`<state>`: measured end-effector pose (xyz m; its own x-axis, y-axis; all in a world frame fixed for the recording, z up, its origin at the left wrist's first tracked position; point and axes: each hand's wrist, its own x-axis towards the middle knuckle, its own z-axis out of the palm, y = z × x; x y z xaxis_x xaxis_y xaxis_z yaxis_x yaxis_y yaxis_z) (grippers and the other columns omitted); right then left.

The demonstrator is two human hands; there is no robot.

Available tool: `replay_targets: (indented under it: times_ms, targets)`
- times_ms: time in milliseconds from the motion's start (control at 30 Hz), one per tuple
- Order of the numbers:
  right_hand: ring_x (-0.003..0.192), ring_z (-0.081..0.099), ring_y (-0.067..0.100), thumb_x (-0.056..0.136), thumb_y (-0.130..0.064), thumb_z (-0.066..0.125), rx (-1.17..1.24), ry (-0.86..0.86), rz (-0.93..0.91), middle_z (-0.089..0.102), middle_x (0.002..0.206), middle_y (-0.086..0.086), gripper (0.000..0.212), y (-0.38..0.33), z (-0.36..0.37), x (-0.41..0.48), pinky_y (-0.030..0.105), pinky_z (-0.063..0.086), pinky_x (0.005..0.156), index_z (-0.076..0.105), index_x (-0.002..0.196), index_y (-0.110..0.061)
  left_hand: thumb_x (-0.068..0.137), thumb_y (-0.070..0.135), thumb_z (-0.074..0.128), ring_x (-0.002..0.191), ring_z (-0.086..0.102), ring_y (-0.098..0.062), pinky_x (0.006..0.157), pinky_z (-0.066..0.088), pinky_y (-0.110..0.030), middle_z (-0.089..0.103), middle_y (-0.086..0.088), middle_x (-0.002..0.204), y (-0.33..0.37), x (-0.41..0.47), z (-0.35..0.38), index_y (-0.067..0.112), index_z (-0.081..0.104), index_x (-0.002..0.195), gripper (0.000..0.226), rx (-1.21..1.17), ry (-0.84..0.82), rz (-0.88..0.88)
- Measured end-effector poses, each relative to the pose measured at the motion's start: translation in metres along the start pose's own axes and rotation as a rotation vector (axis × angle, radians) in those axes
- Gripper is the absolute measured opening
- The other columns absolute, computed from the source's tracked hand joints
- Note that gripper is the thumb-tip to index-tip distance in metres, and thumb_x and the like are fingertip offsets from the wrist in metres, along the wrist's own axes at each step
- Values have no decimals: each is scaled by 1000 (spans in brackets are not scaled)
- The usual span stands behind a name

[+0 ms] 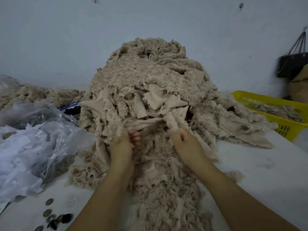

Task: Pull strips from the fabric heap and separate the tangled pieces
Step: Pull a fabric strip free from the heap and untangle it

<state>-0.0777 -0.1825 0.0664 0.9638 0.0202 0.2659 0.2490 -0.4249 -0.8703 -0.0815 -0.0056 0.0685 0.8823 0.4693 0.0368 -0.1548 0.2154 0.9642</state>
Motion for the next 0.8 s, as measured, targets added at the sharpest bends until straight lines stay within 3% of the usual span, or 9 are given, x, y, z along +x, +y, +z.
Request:
replay_targets:
  times_ms: [67, 133, 200, 267, 333, 433, 533, 667, 800]
  targets:
    - [60, 36, 11, 101, -32, 42, 19, 72, 169, 41, 72, 11, 31, 7, -11, 6, 26, 25, 51, 43, 77, -13, 108, 30, 39, 54, 46, -8, 49, 37, -22, 56, 8, 59, 9, 6, -10, 17, 59, 88, 31, -76, 88, -25]
    - [64, 36, 17, 102, -31, 42, -19, 56, 237, 39, 76, 9, 28, 12, -14, 6, 32, 26, 55, 39, 80, -15, 104, 37, 46, 44, 37, -6, 45, 31, -24, 46, 11, 49, 15, 1, -13, 23, 57, 71, 38, -64, 82, 5]
    - [79, 48, 18, 100, -31, 48, -42, 107, 177, 48, 98, 3, 13, 8, -10, 3, 32, 38, 63, 49, 99, -17, 100, 45, 48, 42, 37, -6, 49, 31, -27, 46, 12, 47, 18, -13, -5, 27, 56, 54, 50, 127, -10, 139]
    - [101, 53, 17, 99, -32, 52, -134, 187, 26, 39, 133, 0, 37, -4, -6, -5, 35, 46, 81, 46, 133, -21, 98, 55, 41, 45, 48, -4, 51, 39, -25, 55, 10, 51, 15, -32, 4, 28, 59, 53, 56, 313, -189, 305]
    - [108, 47, 5, 98, -32, 51, -180, 195, -178, 35, 145, -5, 47, -16, -3, -11, 31, 44, 89, 42, 144, -26, 95, 64, 35, 57, 61, 1, 57, 45, -15, 67, 11, 61, 12, -45, 12, 29, 66, 62, 57, 405, -399, 345]
    - [105, 52, -9, 96, -37, 42, -34, -66, -303, 56, 127, -24, 37, -25, 4, -20, 16, 44, 88, 51, 131, -42, 94, 61, 37, 80, 70, -5, 68, 54, -17, 75, 9, 83, 7, -47, 12, 38, 73, 85, 44, 377, -584, 324]
    - [77, 58, 1, 102, -41, 46, -12, -171, -300, 64, 87, -13, 20, -20, 7, -16, 16, 44, 67, 58, 90, -30, 89, 63, 41, 85, 70, -31, 76, 59, -46, 72, -15, 85, 7, -40, 7, 14, 72, 84, 57, 275, -411, 219]
    - [58, 41, 6, 100, -36, 53, -161, -154, -259, 44, 65, -5, 30, -7, 5, -8, 21, 32, 54, 44, 74, -24, 92, 51, 43, 60, 67, -16, 56, 56, -32, 71, -5, 68, 13, -31, 6, 19, 74, 69, 50, 118, -198, 60]
    - [54, 38, 6, 98, -18, 53, -264, -31, -190, 40, 62, -6, 27, 3, -1, -1, 23, 27, 50, 43, 73, -20, 101, 42, 52, 78, 72, -14, 70, 57, -30, 77, -2, 91, 19, -23, 5, 19, 80, 83, 40, -204, -97, -67]
